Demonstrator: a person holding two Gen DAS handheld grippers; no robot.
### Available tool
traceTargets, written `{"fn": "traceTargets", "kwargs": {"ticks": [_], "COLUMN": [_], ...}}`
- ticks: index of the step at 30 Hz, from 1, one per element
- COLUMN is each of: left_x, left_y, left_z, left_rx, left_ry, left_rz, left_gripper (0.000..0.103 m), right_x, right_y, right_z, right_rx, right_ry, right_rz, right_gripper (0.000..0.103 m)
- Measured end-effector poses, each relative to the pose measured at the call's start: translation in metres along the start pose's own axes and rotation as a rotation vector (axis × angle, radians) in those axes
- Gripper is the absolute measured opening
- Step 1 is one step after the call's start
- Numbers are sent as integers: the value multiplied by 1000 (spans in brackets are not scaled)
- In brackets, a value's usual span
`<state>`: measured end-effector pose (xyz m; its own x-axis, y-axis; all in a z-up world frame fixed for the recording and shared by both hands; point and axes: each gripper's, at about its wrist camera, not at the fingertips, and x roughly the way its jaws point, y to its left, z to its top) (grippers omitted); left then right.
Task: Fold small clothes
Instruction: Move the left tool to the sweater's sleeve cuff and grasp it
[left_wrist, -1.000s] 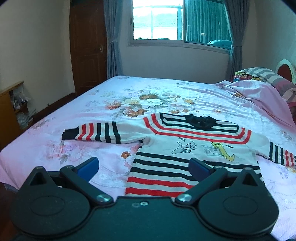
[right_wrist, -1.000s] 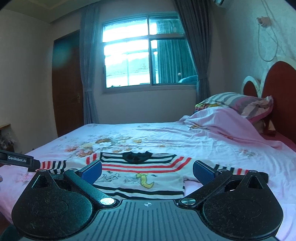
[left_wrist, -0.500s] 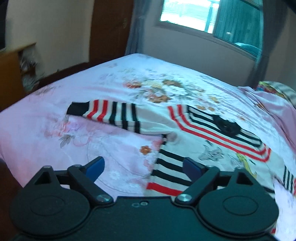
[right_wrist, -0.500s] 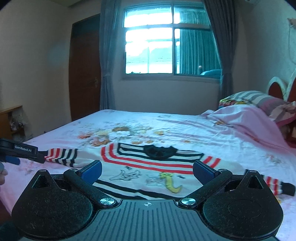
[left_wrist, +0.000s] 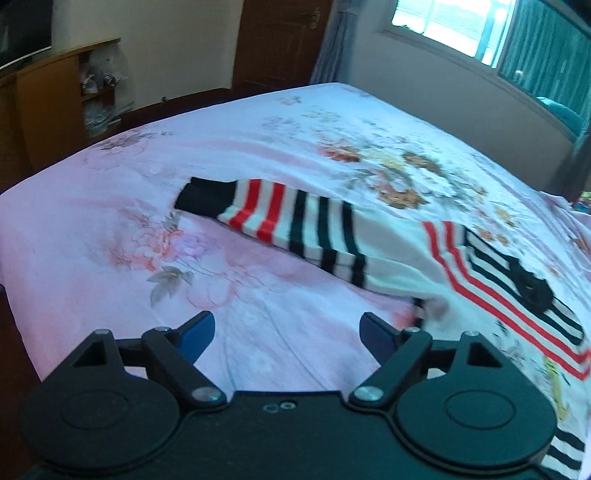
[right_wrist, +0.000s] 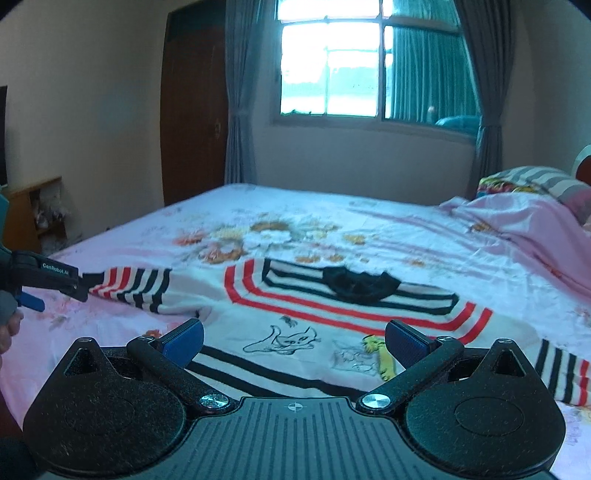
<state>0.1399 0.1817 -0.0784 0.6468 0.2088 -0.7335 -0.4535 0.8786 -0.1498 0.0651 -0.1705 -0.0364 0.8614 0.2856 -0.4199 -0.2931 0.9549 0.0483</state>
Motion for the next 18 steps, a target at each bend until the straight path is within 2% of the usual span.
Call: {"fn": "traceTargets", "kwargs": {"ticks": [11,15,18], "left_x": [62,83,101], "left_y": [20,22,28], "left_z": [21,33,45], "left_rx": [-74,-98,-163], "left_ry": [50,72,93], "left_rz": [45,19,-24], "left_gripper": [86,82,82], "right_x": [54,83,102], "right_y": [12,12,12], "right_z": [16,22,23], "right_rx": [-6,11,18], "right_ry": [2,11,25], "right_rz": [-6,-7,0], "right_gripper": [103,103,103]}}
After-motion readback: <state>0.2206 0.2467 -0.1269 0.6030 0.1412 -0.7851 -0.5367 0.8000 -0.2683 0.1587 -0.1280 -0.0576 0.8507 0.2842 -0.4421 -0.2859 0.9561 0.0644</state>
